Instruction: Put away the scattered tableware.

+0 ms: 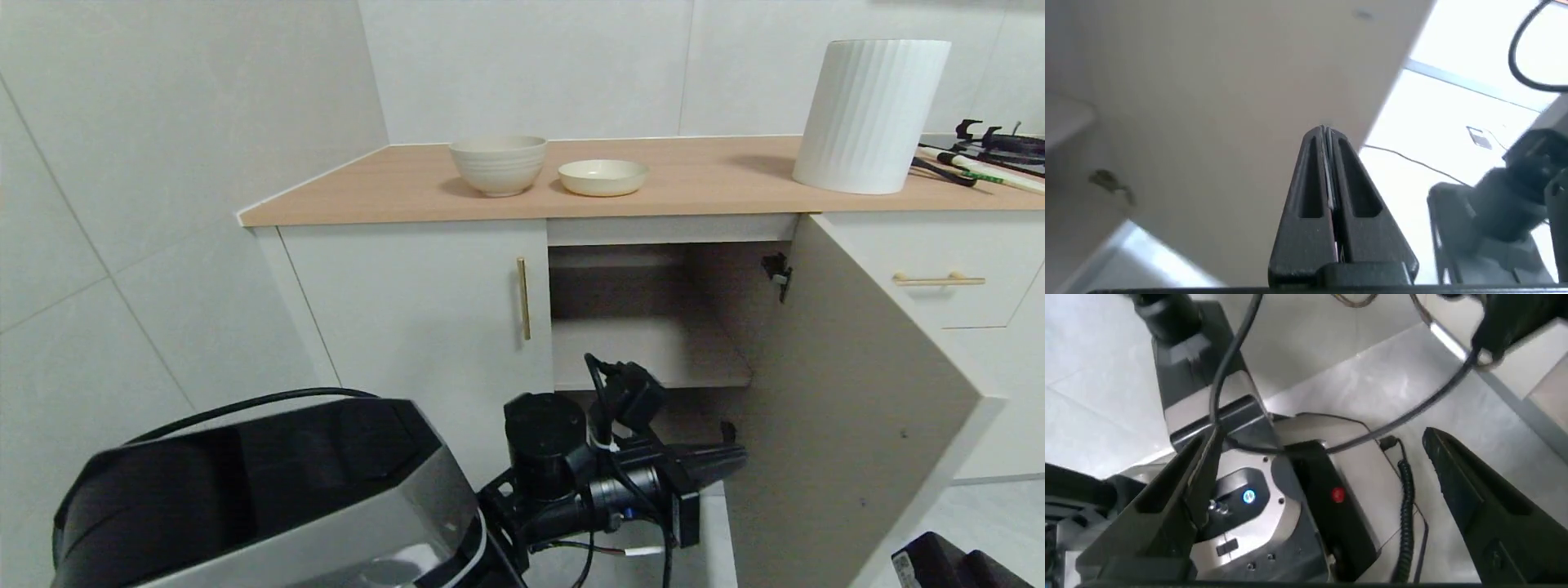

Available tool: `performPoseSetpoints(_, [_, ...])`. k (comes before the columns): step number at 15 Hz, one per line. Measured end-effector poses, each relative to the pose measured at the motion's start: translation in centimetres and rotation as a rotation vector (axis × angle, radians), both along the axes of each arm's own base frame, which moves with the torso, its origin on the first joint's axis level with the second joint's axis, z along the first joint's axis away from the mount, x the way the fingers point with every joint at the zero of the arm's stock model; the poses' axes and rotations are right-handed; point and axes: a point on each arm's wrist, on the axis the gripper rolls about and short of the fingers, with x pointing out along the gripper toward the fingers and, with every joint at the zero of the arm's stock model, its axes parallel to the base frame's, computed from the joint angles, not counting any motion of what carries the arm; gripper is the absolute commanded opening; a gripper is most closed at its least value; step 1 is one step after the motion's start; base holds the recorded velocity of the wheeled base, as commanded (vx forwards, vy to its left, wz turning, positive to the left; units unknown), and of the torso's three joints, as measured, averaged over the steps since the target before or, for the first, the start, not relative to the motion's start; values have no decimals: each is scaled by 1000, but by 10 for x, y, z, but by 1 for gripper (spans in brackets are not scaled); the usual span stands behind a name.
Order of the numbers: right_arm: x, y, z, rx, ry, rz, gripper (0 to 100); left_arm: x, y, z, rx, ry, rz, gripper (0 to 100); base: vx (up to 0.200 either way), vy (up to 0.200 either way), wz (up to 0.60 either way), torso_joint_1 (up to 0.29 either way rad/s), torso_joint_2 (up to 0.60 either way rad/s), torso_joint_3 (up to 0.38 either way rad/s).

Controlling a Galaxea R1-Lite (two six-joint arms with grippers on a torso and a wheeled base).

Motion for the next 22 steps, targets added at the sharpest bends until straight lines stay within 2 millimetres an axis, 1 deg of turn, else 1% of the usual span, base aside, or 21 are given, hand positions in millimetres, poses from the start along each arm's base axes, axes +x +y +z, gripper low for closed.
performPoseSetpoints(2, [6,-1,6,21,-13,-39,100,11,15,5,30,30,48,0,0,0,0,0,0,0])
performPoseSetpoints(4, [17,-3,11,33,1,-114,100,16,32,14,83,82,87,0,0,0,0,0,0,0])
performPoseSetpoints(5, [21,-3,13,38,8,-143,100,16,39,19,103,101,100,0,0,0,0,0,0,0])
performPoseSetpoints(7, [26,-2,16,31,22,-202,100,13,59,38,123,125,133,0,0,0,0,0,0,0])
performPoseSetpoints(9, [28,-2,16,-18,39,-253,100,6,77,55,130,134,158,0,0,0,0,0,0,0])
performPoseSetpoints(11, [35,2,25,-13,31,-273,100,-1,103,74,131,140,204,0,0,0,0,0,0,0])
performPoseSetpoints(14, [51,12,43,27,-3,-294,100,-12,158,97,123,149,330,0,0,0,0,0,0,0])
performPoseSetpoints(15, [56,15,46,18,4,-302,100,-17,172,102,122,154,367,100,0,0,0,0,0,0])
performPoseSetpoints(17, [72,21,52,-12,29,-335,100,-29,201,114,121,165,444,100,0,0,0,0,0,0])
performPoseSetpoints(19, [90,25,63,12,15,-365,100,-44,229,125,121,179,527,100,0,0,0,0,0,0])
performPoseSetpoints(21, [102,30,74,24,6,-381,100,-56,247,132,125,201,591,100,0,0,0,0,0,0])
performPoseSetpoints(22, [106,33,77,-4,31,-388,100,-61,254,133,133,223,619,100,0,0,0,0,0,0])
